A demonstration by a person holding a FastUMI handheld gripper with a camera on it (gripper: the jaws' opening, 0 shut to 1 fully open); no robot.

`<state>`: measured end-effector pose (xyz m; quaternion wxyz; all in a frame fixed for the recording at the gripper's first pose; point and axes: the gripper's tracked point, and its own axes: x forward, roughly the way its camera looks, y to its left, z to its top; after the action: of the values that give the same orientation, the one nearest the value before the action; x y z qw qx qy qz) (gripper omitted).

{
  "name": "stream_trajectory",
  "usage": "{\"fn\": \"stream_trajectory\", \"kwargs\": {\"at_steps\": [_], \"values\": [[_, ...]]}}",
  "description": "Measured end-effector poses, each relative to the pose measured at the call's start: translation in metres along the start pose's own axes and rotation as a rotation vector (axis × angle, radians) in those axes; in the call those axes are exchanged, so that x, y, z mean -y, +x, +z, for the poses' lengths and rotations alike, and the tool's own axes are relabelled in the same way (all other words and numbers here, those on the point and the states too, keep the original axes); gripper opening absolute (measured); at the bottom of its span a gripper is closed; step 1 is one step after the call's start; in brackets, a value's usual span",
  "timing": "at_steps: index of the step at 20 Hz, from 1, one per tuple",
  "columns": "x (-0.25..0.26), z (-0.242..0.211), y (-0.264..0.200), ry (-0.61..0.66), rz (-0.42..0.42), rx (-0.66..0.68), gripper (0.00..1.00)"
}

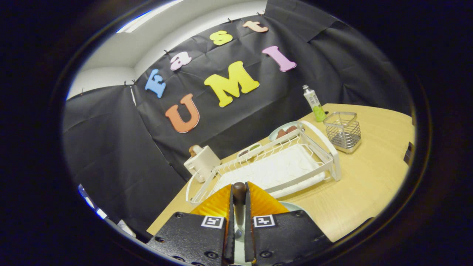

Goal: Take the plate from the dish rack, then take the spoon from the basket and place it into the plate.

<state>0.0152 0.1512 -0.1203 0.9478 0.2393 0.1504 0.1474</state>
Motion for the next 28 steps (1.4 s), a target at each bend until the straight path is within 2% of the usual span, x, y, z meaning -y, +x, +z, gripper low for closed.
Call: {"fn": "stream_trajectory", "kwargs": {"at_steps": [4, 5, 12, 17, 22, 28], "values": [[-0.006, 0.000, -0.004, -0.056, 0.023, 0.000, 0.22], [-0.007, 0.004, -0.004, -0.084, 0.020, 0.015, 0.35], [-0.005, 0.037, -0.017, -0.261, -0.024, 0.151, 0.97], [-0.006, 0.061, -0.035, -0.379, -0.065, 0.215, 1.00], [0.008, 0.089, -0.063, -0.527, -0.181, 0.269, 1.00], [0.005, 0.107, -0.088, -0.525, -0.219, 0.297, 1.00]]}}
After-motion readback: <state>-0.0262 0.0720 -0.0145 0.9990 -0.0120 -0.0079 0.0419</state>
